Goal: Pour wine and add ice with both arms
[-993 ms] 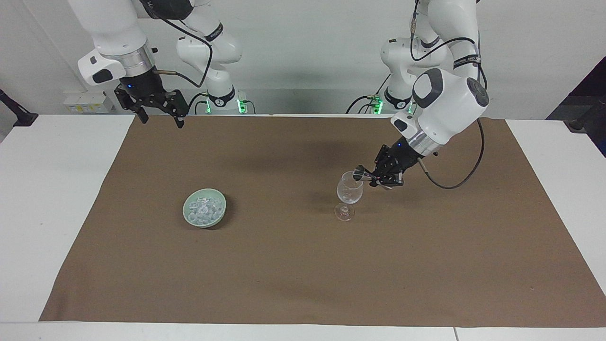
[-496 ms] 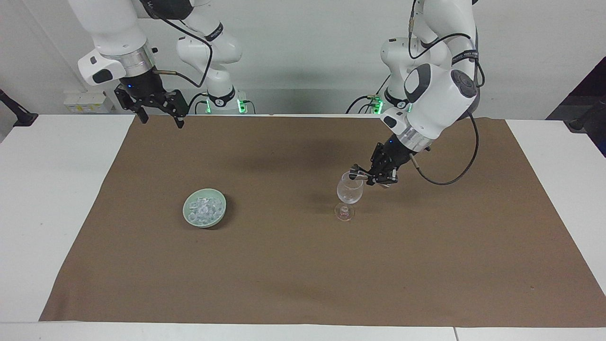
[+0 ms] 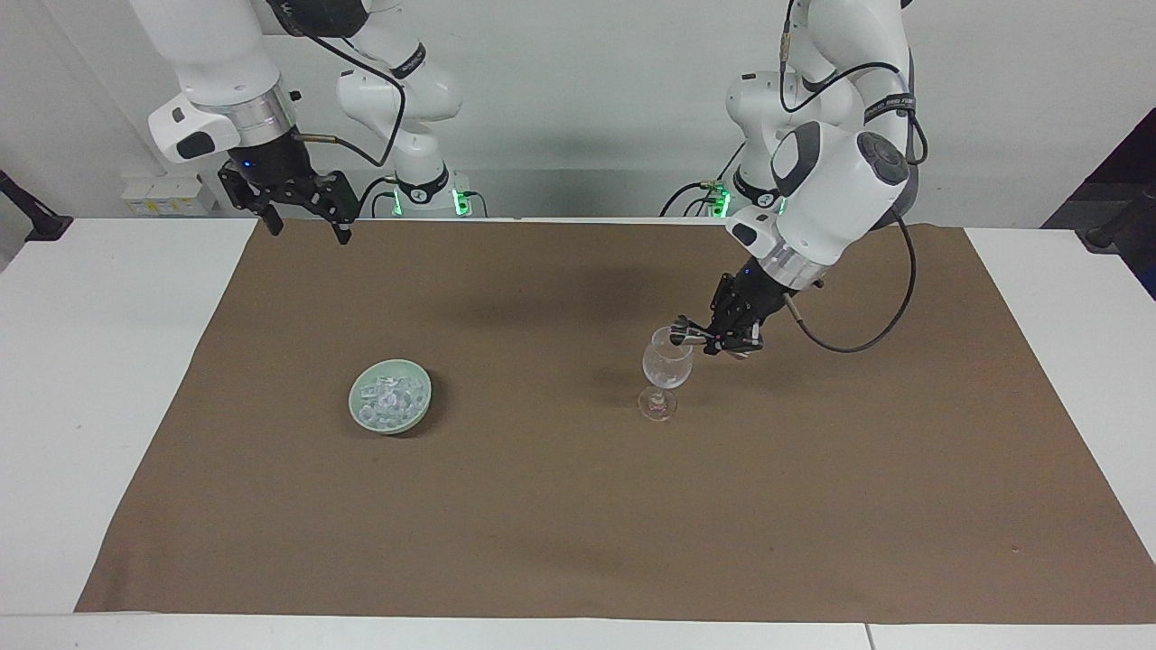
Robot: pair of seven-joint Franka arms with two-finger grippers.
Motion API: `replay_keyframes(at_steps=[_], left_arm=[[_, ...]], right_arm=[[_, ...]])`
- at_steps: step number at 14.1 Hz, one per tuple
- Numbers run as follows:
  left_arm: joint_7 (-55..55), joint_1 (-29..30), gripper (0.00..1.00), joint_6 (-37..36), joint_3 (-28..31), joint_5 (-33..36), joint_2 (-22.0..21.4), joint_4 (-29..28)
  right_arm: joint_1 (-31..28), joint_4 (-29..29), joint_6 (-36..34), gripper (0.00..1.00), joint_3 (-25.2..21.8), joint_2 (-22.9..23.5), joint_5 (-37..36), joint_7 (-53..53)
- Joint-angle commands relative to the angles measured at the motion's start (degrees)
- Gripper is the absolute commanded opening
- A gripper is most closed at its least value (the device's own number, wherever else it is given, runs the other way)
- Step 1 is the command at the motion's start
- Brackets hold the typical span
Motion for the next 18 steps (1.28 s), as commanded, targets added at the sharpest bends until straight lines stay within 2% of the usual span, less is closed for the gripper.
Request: replay_keyframes(at_steps=[1, 5, 10, 12, 15, 18], left_arm=[[-5.7, -1.3, 0.00, -1.9, 0.9, 4.8, -0.8, 1.0], [-11.9, -1.9, 0.00, -6.0, 0.8, 9.5, -0.7, 3.4], [-14.5, -2.4, 0.00, -8.6, 0.8, 10.8, -0.5, 5.2], [-18.0, -3.1, 0.00, -10.1, 0.5, 14.5, -0.5, 7.4], [-20.5, -4.5, 0.00, -14.4, 0.5, 16.3, 0.4, 10.4], [-26.1, -5.8, 0.00, -16.5, 0.6, 20.5, 0.4, 11.0]], right_arm=[[-0.5, 0.0, -0.4, 1.00, -0.1, -0.2, 1.0, -1.2], [-0.5, -0.1, -0.4, 1.00, -0.1, -0.2, 1.0, -1.1], [-0.5, 0.0, -0.4, 1.00, -0.1, -0.2, 1.0, -1.1], [-0.5, 0.0, -0.4, 1.00, -0.1, -0.2, 1.0, -1.1], [-0.5, 0.0, -0.4, 1.00, -0.1, -0.2, 1.0, -1.1], [-0.5, 0.0, -0.4, 1.00, -0.1, -0.2, 1.0, -1.1]])
